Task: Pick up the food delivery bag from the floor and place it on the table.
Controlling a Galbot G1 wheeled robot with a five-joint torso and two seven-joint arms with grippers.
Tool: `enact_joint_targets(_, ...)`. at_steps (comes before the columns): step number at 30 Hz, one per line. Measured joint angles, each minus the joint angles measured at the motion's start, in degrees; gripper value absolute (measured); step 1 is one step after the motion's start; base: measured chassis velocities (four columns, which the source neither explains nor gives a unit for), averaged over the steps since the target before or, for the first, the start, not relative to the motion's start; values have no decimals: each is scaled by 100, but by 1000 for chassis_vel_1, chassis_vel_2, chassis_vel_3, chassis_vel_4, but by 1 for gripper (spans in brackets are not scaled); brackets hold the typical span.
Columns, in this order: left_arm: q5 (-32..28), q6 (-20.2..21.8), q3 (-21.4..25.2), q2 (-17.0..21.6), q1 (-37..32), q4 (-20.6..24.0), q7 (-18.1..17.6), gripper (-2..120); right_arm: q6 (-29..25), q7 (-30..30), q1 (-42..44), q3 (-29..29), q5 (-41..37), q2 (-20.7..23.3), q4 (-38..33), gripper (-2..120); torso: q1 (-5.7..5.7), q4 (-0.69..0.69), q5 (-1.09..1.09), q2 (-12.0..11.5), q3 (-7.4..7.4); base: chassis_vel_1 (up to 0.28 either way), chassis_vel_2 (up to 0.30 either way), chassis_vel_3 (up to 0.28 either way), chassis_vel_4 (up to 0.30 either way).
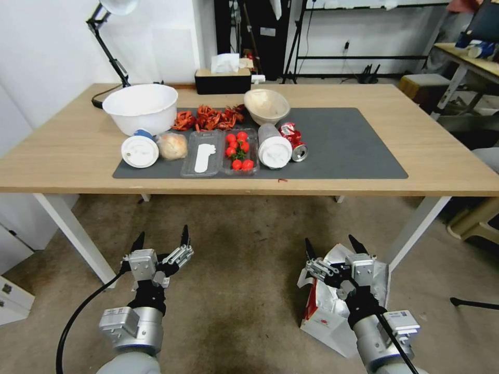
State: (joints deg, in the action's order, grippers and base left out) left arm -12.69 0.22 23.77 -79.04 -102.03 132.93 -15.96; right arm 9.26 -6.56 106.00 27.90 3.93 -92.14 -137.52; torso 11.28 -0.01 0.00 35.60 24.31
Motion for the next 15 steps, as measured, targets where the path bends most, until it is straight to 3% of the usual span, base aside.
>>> enact_joint_targets(15, 2, 0, -25, -47, 48, -135, 8, 100, -18, 39, -98, 28, -78, 0, 66, 100, -138, 0, 0, -365, -224, 0, 0, 0, 0)
